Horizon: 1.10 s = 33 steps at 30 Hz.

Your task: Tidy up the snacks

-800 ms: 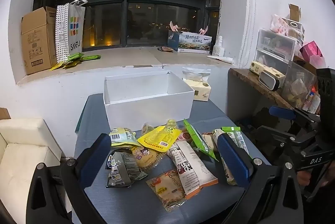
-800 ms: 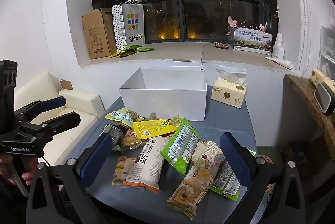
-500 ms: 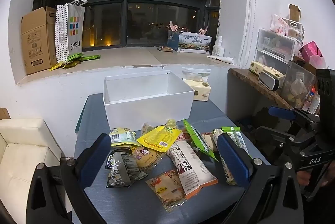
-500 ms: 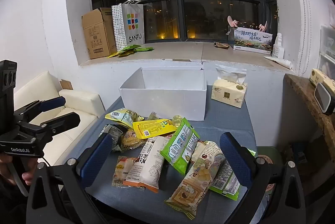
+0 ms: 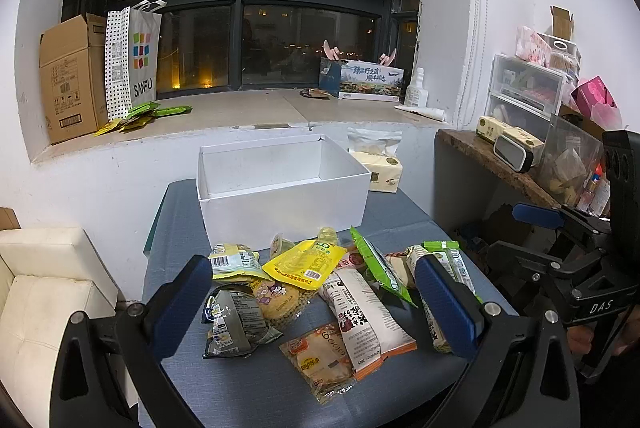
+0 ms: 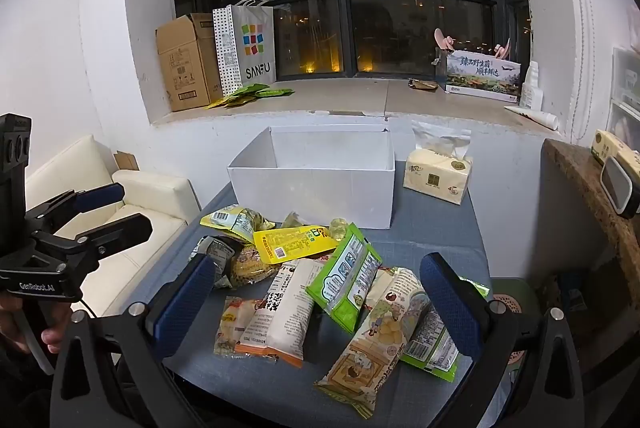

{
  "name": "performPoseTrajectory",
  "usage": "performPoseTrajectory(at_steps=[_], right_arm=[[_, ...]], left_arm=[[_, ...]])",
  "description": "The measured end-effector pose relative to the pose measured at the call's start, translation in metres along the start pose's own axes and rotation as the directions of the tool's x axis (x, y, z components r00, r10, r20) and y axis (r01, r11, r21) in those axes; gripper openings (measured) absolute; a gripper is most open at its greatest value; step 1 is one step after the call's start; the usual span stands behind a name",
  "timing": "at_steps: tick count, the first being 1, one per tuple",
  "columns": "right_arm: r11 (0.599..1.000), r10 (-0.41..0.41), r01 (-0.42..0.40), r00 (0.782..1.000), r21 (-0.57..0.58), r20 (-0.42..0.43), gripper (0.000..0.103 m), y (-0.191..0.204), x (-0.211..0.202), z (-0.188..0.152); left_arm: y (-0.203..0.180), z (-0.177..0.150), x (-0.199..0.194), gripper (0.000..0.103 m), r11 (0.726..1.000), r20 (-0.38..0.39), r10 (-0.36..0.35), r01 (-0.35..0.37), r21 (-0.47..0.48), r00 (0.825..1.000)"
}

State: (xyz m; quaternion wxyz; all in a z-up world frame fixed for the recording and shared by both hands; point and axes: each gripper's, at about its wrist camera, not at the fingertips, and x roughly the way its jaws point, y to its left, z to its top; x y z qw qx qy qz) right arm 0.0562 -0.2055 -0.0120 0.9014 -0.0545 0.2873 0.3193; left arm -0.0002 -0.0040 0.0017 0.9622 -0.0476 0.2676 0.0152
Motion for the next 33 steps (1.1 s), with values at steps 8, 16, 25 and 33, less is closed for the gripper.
performPoseTrajectory(at_steps=[8, 16, 25, 33], right_arm=[[1.000, 0.000, 0.000, 1.000, 0.001, -0.002, 0.103, 0.0000, 0.0003, -0.0010], [1.000, 0.001, -0.001, 1.000, 0.001, -0.004, 0.103, -0.0010, 0.0012, -0.0025], [1.000, 0.002, -0.002, 1.000, 0.002, -0.007, 0.103, -0.0012, 0.0015, -0.0017], [1.000, 0.002, -0.002, 1.000, 0.002, -0.009, 0.103, 0.0019, 0.0034, -0.0071]], left_arm=[[0.0001, 0.0000, 0.0002, 0.103, 1.000, -0.001, -0.001, 0.001, 0.000, 1.000], [0.0000, -0.0001, 0.0003, 0.103, 1.000, -0.001, 0.000, 0.000, 0.000, 1.000], [0.0018, -0.0014, 0.0020, 0.103, 1.000, -0.001, -0.002, 0.002, -0.003, 1.000], [0.0029, -0.0017, 0.0018, 0.103, 1.000, -0.001, -0.003, 0.003, -0.002, 1.000]])
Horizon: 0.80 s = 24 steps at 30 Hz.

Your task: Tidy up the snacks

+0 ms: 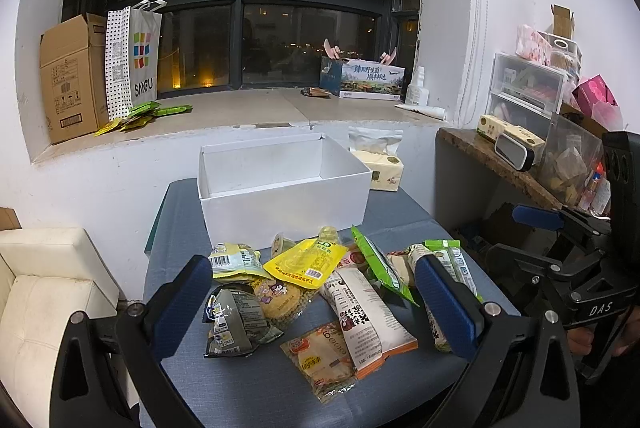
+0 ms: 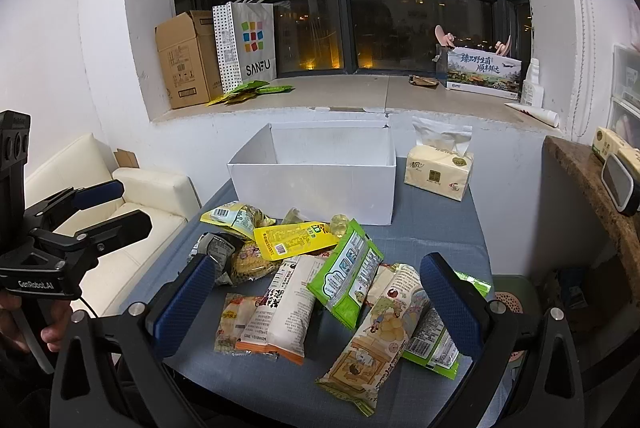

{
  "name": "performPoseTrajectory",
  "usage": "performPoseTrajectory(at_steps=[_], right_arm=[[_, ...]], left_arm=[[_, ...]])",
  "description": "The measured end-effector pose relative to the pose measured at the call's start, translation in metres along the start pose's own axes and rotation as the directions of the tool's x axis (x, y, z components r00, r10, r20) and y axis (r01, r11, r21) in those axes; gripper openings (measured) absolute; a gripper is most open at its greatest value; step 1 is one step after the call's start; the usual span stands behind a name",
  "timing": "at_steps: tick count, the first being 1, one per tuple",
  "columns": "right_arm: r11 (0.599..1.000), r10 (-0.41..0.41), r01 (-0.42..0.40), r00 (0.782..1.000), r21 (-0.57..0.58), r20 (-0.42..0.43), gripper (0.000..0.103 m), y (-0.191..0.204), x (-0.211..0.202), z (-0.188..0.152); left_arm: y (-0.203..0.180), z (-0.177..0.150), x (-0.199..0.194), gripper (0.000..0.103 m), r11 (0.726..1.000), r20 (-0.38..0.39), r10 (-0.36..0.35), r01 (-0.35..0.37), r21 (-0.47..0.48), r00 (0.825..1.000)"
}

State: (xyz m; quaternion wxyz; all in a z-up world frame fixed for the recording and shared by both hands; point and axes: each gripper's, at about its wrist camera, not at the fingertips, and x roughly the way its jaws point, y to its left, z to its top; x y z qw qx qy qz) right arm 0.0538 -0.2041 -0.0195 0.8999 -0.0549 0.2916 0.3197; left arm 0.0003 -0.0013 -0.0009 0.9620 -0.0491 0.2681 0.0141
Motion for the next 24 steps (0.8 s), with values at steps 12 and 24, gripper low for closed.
performPoseTrajectory(at_steps=[12, 24], right_arm=[[1.000, 0.001, -0.001, 1.000, 0.003, -0.006, 0.103, -0.0002, 0.0004, 0.0007], [1.000, 0.005, -0.004, 1.000, 0.022, -0.029, 0.103, -0.0042, 0.0028, 0.0011]], left_arm=[[-0.0005, 0.0003, 0.0001, 0.103, 1.000, -0.001, 0.002, -0.002, 0.001, 1.000], [-0.0003, 0.0000, 0.0001, 0.103, 1.000, -0.002, 0.001, -0.001, 0.001, 1.000]])
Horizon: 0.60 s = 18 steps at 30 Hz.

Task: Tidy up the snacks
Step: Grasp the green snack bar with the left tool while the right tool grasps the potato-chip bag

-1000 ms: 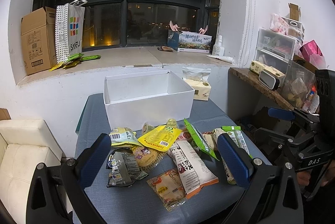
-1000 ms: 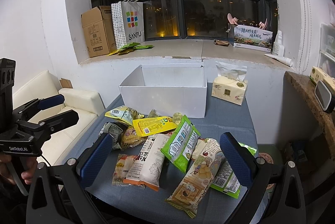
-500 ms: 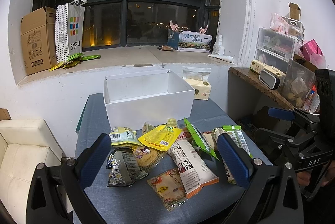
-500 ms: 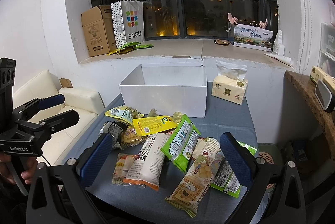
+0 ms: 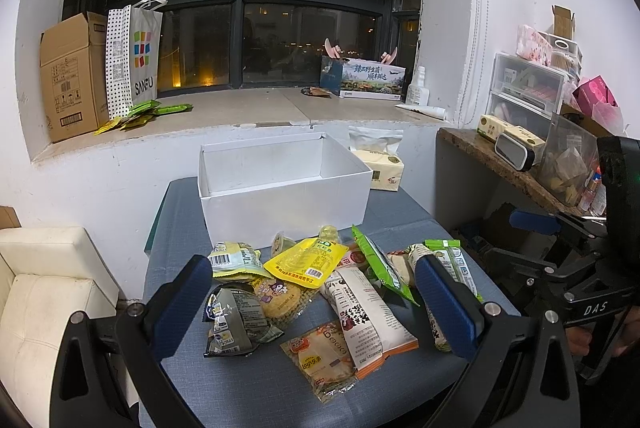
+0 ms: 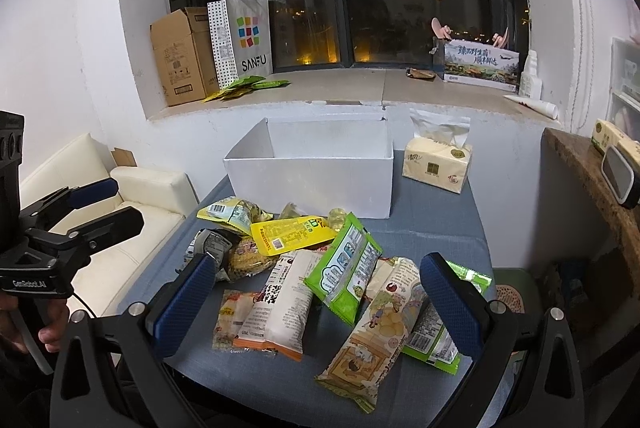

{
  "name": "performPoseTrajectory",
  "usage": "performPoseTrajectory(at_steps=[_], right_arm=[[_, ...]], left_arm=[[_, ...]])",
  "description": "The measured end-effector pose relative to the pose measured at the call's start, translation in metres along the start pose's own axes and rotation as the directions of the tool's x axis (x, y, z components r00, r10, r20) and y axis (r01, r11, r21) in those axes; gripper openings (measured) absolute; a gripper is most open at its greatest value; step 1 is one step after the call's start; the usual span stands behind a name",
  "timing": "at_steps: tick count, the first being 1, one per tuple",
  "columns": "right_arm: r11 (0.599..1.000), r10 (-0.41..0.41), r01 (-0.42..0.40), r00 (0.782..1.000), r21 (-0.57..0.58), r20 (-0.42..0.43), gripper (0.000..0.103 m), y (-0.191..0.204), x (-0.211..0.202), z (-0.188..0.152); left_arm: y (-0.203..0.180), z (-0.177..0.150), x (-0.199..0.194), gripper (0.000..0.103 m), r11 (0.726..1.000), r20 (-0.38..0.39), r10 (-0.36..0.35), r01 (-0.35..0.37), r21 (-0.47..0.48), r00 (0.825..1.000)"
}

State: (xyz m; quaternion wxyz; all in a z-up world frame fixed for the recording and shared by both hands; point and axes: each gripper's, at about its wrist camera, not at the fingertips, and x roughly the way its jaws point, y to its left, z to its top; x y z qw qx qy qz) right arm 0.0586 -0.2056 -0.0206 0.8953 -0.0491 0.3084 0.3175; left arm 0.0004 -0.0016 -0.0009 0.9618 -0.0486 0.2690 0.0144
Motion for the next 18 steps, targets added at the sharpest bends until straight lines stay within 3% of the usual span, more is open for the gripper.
performPoseTrajectory(at_steps=[12, 18], right_arm=[[0.998, -0.038, 0.042, 0.995, 0.041, -0.088, 0.103, -0.016, 0.025, -0.004], [0.993, -0.067, 0.089, 0.969, 0.081, -0.240, 0.103, -0.043, 0.069, -0.017]], left_arm=[[0.001, -0.002, 0.001, 0.103, 1.000, 0.003, 0.003, -0.003, 0.002, 1.000], [0.001, -0.003, 0.003, 0.103, 1.000, -0.006, 0.004, -0.004, 0.000, 1.000]])
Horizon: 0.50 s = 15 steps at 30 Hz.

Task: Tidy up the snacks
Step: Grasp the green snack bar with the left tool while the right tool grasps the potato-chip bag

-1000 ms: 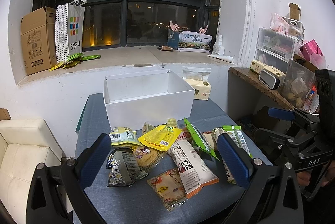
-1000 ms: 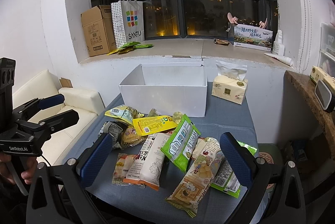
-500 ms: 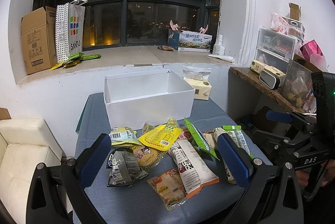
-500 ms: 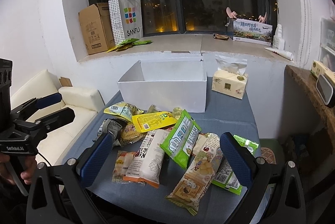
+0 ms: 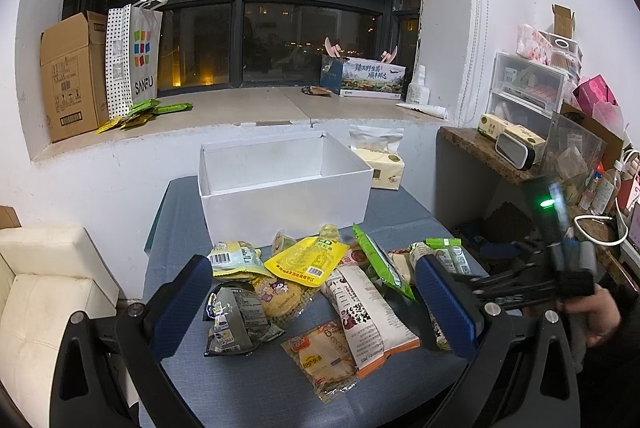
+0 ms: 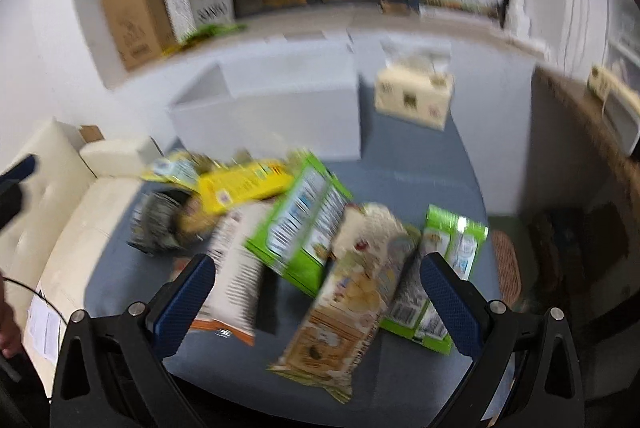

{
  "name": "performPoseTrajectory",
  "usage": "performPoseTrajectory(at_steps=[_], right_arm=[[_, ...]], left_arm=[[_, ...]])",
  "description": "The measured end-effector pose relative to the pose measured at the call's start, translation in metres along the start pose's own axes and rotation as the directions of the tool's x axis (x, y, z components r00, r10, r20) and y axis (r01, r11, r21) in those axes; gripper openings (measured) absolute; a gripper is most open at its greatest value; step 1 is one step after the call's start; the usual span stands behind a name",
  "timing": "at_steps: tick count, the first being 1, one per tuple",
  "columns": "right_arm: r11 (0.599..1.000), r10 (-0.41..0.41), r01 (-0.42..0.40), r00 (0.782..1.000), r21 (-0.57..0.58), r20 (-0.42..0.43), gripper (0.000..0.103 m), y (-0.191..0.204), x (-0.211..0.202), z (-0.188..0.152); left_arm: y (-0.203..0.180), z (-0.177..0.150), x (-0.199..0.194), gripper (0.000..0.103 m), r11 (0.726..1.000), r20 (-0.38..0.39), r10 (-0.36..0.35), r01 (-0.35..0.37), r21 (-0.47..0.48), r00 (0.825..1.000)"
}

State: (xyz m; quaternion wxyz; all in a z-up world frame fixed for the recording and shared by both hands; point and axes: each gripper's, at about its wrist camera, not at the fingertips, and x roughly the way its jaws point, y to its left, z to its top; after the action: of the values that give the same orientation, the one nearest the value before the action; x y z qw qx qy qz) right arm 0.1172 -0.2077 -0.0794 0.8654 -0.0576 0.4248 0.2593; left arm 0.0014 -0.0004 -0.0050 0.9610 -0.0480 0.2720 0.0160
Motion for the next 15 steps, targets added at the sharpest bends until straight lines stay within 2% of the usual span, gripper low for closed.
performPoseTrajectory(at_steps=[4, 8, 12, 15], right_arm=[[0.997, -0.048, 0.055, 0.987, 0.046, -0.152, 0.103, -0.018, 0.040, -0.005], [0.988, 0.042, -0.008, 0.974, 0.151, -0.224, 0.103, -0.036, 0.065, -0.015], [0.979, 0.072, -0.021, 0.965, 0.202, -0.251, 0.099, -0.045, 0.079, -0.023], [0.973, 0.108, -0.045, 0.957, 0.227, -0.271, 0.061, -0.050, 0.089, -0.028]], left_arm=[[0.002, -0.002, 0.001, 0.103, 1.000, -0.004, -0.002, 0.002, -0.005, 1.000], [0.002, -0.004, 0.004, 0.103, 1.000, -0.013, -0.003, 0.003, -0.006, 1.000], [0.000, -0.006, 0.006, 0.103, 1.000, -0.023, -0.005, 0.005, -0.005, 1.000], [-0.002, -0.007, 0.009, 0.103, 1.000, -0.033, -0.009, 0.009, 0.001, 0.999]])
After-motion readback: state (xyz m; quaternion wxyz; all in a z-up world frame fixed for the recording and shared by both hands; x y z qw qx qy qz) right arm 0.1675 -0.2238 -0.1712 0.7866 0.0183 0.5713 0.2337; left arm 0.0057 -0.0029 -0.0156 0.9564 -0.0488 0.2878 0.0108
